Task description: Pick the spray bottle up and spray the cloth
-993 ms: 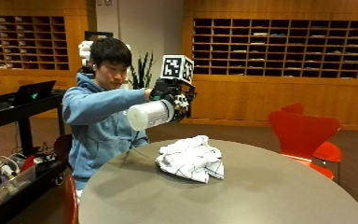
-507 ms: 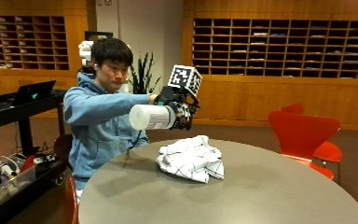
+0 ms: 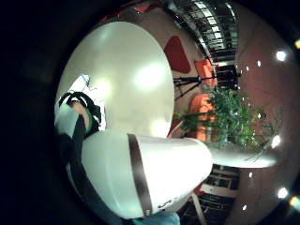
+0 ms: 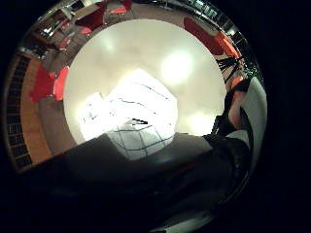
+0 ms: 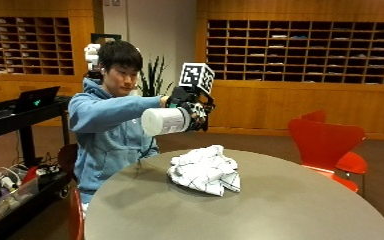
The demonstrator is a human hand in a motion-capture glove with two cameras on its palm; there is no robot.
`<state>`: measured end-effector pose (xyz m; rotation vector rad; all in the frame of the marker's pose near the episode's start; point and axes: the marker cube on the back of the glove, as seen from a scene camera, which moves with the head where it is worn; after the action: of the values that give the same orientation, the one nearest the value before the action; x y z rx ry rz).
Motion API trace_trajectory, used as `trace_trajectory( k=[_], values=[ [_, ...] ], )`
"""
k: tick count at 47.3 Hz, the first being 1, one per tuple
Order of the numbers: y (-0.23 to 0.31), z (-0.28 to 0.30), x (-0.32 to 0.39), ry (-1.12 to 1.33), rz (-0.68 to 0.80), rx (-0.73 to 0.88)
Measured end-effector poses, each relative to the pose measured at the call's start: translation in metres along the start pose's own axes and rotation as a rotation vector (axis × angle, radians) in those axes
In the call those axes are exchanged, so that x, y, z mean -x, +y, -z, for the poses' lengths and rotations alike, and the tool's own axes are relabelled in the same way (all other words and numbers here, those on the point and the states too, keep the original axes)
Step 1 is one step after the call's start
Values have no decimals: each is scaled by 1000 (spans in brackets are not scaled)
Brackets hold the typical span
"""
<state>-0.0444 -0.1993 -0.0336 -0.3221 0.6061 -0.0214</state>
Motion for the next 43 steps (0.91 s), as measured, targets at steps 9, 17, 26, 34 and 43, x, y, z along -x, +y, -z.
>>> trace_trajectory(
  k=[9,17,26,34,43],
  values=[
    [-4,25,2,-398,-36,-120],
    [-14,49,11,-862,-48,-266],
    [-24,67,47,-1292,-138,-384],
    [-41,73,91,-1495,-186,-430],
    [-70,55,155,-1648,-275,-467]
  ],
)
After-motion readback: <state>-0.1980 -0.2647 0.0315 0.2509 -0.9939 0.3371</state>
